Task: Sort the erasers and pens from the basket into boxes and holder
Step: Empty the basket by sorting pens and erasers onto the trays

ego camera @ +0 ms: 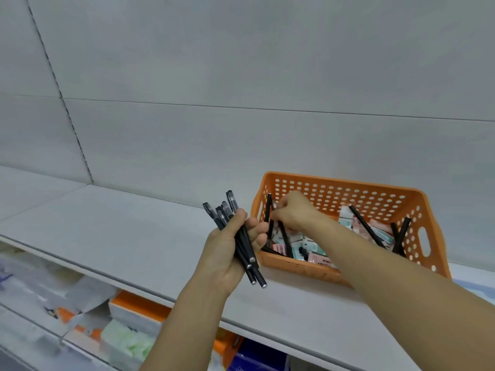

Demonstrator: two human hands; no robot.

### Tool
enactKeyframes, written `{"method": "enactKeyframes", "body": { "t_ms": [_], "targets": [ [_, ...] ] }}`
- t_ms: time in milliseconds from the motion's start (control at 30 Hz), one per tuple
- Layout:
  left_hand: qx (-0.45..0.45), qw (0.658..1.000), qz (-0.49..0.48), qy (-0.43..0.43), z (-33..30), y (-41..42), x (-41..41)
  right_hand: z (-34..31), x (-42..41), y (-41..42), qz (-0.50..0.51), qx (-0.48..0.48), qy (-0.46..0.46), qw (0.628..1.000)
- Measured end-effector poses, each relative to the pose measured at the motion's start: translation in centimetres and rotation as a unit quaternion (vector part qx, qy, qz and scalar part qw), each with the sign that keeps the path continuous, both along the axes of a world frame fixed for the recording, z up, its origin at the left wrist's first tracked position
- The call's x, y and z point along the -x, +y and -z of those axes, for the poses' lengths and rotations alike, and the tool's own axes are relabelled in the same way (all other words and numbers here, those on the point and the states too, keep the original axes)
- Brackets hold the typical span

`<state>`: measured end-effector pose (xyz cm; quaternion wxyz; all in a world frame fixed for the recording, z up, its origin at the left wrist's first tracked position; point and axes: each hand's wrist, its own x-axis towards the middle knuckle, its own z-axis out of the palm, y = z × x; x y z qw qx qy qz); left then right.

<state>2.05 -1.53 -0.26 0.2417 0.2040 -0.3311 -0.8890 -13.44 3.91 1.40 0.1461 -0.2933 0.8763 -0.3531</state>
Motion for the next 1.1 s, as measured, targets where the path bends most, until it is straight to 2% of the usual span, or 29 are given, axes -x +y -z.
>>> {"method": "enactKeyframes", "body": {
  "t_ms": [33, 100, 167, 200, 300, 467, 533, 600, 700, 767, 800, 833, 867, 967, 1100],
  "targets": [
    [0.003, 1.000, 0.001, 0.000, 0.0, 0.1, -0.1, -0.5, -0.1, 0.6, 0.002, 0.034, 0.039, 0.999],
    [0.001, 1.000, 0.001, 0.016, -0.3, 0.4, 0.1, -2.2, -0.7, 2.2, 0.010, 0.162, 0.088, 0.983],
    [0.003, 0.999, 0.010, 0.039, -0.9, 1.1, 0.8, -4.5, -1.8, 4.0, -0.003, 0.276, 0.059, 0.959],
    [0.007, 0.998, 0.025, 0.048, -1.3, 1.6, 1.2, -5.5, -2.4, 4.8, -0.021, 0.302, 0.020, 0.953],
    [0.014, 0.993, 0.081, 0.090, -2.3, 3.6, 2.7, -6.6, -3.9, 6.7, -0.066, 0.266, -0.058, 0.960],
    [0.010, 0.985, 0.133, 0.105, -2.9, 7.4, 4.6, -4.2, -3.9, 11.0, 0.014, 0.301, -0.013, 0.953],
    [0.010, 0.984, 0.124, 0.124, -3.3, 9.0, 5.4, -2.4, -4.6, 13.6, 0.068, 0.405, -0.064, 0.910],
    [0.018, 0.982, 0.109, 0.151, -3.9, 11.0, 6.2, -1.0, -5.6, 15.8, 0.102, 0.517, -0.187, 0.829],
    [0.038, 0.977, 0.127, 0.165, -4.2, 16.2, 7.5, -0.4, -5.9, 18.7, 0.115, 0.600, -0.343, 0.714],
    [0.050, 0.975, 0.153, 0.153, -3.7, 20.4, 8.2, -0.6, -5.0, 21.3, 0.162, 0.639, -0.359, 0.660],
    [0.057, 0.975, 0.162, 0.142, -3.4, 22.3, 8.5, -0.7, -4.5, 22.8, 0.184, 0.651, -0.347, 0.649],
    [0.065, 0.975, 0.167, 0.131, -3.3, 24.0, 8.8, -0.8, -4.1, 24.5, 0.204, 0.653, -0.324, 0.653],
    [0.078, 0.975, 0.169, 0.118, -3.2, 25.5, 9.1, -0.8, -3.8, 26.5, 0.222, 0.639, -0.286, 0.678],
    [0.145, 0.972, 0.162, 0.091, -3.5, 29.6, 9.8, -0.3, -3.6, 32.3, 0.236, 0.516, -0.118, 0.815],
    [0.211, 0.959, 0.185, 0.044, -3.0, 35.5, 11.0, 0.4, -3.7, 39.3, 0.123, 0.331, -0.019, 0.935]
  ]
}}
